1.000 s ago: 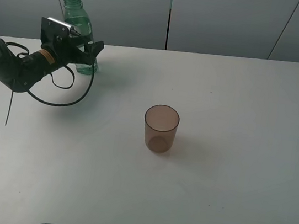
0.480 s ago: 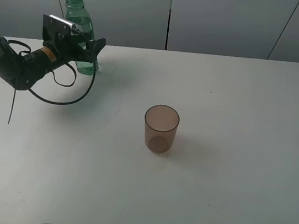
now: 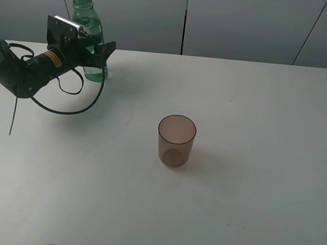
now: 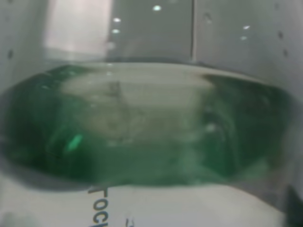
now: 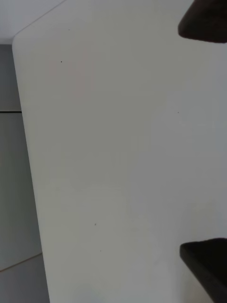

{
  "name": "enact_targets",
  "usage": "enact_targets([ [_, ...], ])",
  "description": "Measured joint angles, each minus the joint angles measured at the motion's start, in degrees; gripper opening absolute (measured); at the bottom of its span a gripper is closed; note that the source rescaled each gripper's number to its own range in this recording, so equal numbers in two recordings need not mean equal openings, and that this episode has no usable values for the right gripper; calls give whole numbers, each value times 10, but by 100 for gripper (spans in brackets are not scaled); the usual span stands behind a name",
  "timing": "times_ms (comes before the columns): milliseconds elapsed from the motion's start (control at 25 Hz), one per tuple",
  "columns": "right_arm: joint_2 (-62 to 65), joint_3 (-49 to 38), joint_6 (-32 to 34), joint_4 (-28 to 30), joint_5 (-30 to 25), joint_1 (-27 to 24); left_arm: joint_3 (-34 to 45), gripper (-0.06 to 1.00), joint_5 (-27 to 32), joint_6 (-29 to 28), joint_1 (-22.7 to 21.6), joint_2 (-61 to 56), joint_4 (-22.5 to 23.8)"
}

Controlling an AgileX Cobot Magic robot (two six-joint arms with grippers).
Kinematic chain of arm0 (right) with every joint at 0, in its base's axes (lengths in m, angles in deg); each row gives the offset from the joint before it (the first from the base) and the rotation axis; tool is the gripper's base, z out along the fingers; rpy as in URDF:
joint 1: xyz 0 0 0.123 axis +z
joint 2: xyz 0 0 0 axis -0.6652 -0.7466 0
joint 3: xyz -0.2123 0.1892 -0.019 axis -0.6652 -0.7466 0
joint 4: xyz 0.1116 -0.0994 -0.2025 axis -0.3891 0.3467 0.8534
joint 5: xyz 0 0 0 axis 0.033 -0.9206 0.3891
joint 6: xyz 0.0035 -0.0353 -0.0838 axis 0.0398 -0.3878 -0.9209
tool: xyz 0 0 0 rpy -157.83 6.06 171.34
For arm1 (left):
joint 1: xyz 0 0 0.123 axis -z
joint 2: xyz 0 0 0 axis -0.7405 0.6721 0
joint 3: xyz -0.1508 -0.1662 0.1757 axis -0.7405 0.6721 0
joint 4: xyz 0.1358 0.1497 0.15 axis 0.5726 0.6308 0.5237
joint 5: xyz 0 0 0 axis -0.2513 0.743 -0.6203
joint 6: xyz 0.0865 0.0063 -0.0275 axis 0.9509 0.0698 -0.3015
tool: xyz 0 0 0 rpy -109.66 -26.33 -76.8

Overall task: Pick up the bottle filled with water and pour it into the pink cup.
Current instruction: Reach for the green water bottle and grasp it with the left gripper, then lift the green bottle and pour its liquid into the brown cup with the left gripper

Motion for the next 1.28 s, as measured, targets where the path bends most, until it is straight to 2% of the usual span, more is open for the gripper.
enact_targets([
  [40, 0, 0, 0, 0, 0, 0, 0, 32, 0, -2, 0, 0, -1],
  [80, 0, 0, 0, 0, 0, 0, 0, 0, -1, -12, 0, 0, -3],
  [320, 0, 0, 0, 0, 0, 0, -1, 2, -1, -43, 0, 0, 4],
  [1280, 0, 0, 0, 0, 0, 0, -4, 2, 0, -52, 0, 0, 19],
])
